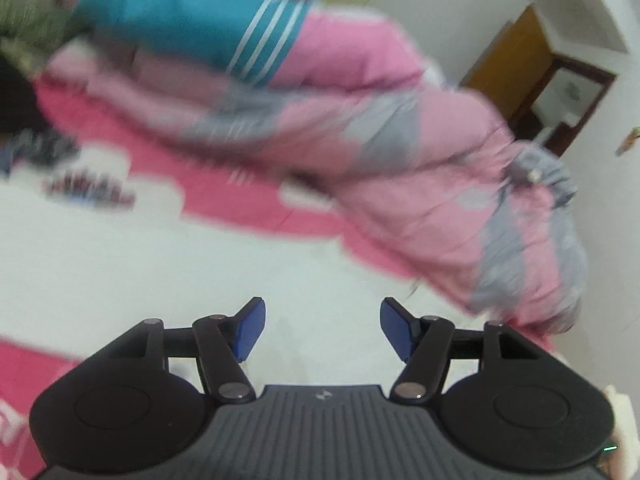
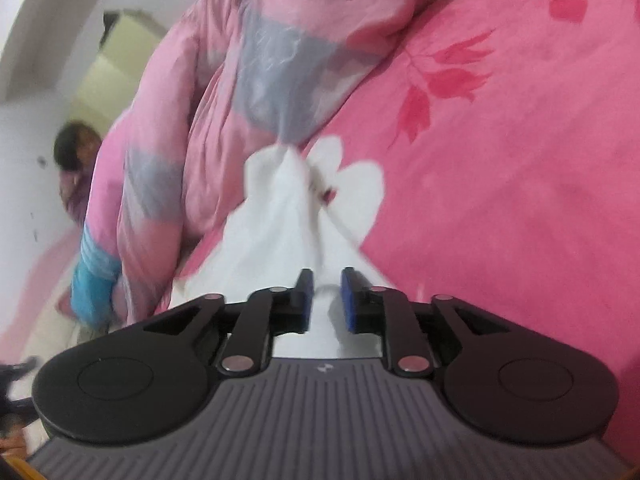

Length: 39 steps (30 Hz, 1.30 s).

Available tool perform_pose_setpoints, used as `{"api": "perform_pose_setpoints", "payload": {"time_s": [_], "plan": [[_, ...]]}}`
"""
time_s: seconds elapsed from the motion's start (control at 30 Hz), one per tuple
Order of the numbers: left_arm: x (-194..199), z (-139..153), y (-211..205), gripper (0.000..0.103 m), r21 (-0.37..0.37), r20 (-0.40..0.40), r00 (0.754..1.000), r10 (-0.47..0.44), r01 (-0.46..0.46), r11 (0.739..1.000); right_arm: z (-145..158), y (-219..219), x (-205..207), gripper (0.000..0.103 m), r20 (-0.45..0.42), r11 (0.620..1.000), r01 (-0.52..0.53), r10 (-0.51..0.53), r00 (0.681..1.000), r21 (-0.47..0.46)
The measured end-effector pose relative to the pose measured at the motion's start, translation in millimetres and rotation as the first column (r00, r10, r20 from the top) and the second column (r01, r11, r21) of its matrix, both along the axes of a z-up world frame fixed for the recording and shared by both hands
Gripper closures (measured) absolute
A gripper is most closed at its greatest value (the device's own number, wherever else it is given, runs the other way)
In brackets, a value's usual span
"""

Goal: Fold clothes

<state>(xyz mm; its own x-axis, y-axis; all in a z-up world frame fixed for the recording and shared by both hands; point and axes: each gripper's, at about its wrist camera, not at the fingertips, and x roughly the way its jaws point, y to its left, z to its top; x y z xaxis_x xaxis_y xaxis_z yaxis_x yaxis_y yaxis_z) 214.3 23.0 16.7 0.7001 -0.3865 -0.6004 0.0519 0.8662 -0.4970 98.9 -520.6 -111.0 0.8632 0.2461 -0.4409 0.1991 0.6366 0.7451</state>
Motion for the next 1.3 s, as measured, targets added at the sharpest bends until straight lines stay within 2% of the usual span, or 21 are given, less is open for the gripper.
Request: {"api": "perform_pose_setpoints", "payload": {"time_s": [0.1,0.2,0.3,0.4,0.47,0.53,0.67,0.87,1.0,1.1,1.2,1.27,1.3], "plan": [[9.9,-40.7,-6.9,0.041,0.040,-0.085,0.996,0.003,0.001,0.999,20.4,11.0,-19.3,0.078,-0.011,0.994,-0.051,0.052,0.999,0.099],[19.3,-74.6,-14.2,0.048,0.050,-0.162,0.985,0.051,-0.043,0.998,35.0,26.1,-23.6,0.078,-0.028,0.986,-0.095,0.100,0.995,0.135],[18.1,-89.3,-19.4,0.049,0.050,-0.124,0.989,0.081,-0.075,0.996,39.7,40.1,-10.7,0.078,-0.037,0.989,-0.093,0.098,0.995,0.118],[17.0,-91.2,-28.5,0.070,0.091,-0.068,0.995,0.077,-0.070,0.993,30.8,46.0,9.7,0.078,-0.066,0.994,-0.060,0.066,0.996,0.092],[19.2,-94.7,-32.8,0.090,0.110,-0.050,0.996,0.069,-0.064,0.992,23.9,45.8,20.8,0.078,-0.079,0.998,-0.037,0.041,0.996,0.053],[17.2,-97.4,-33.7,0.097,0.128,-0.021,0.997,0.075,-0.072,0.989,19.9,44.4,31.1,0.078,-0.092,1.000,-0.019,0.018,0.996,-0.011],[-7.9,-88.9,-14.5,0.098,0.037,0.049,0.990,0.130,-0.132,0.991,17.4,35.7,44.6,0.078,-0.098,0.995,0.000,-0.010,0.995,-0.099],[-37.5,-94.9,-14.7,0.098,0.053,0.062,0.990,0.127,-0.130,0.990,29.7,21.9,65.9,0.078,-0.095,0.978,-0.002,-0.019,0.995,-0.208],[-50.4,-92.4,-7.3,0.098,0.010,0.067,0.988,0.138,-0.139,0.990,44.2,24.4,89.2,0.078,-0.075,0.963,-0.034,0.015,0.997,-0.266],[-62.0,-89.1,-5.3,0.098,0.035,0.102,0.985,0.136,-0.140,0.990,53.0,33.8,107.7,0.078,-0.071,0.944,-0.078,0.058,0.996,-0.322],[-62.7,-104.0,-8.2,0.098,0.081,0.071,0.990,0.124,-0.130,0.988,52.7,39.1,128.7,0.078,-0.091,0.922,-0.111,0.083,0.992,-0.370],[-63.7,-113.1,-7.1,0.098,0.076,0.060,0.990,0.127,-0.132,0.988,47.2,35.8,144.1,0.078,-0.115,0.921,-0.110,0.072,0.991,-0.375],[-64.6,-113.7,-7.1,0.098,0.075,0.068,0.989,0.128,-0.133,0.988,44.2,31.1,151.1,0.078,-0.122,0.931,-0.108,0.069,0.990,-0.349]]}}
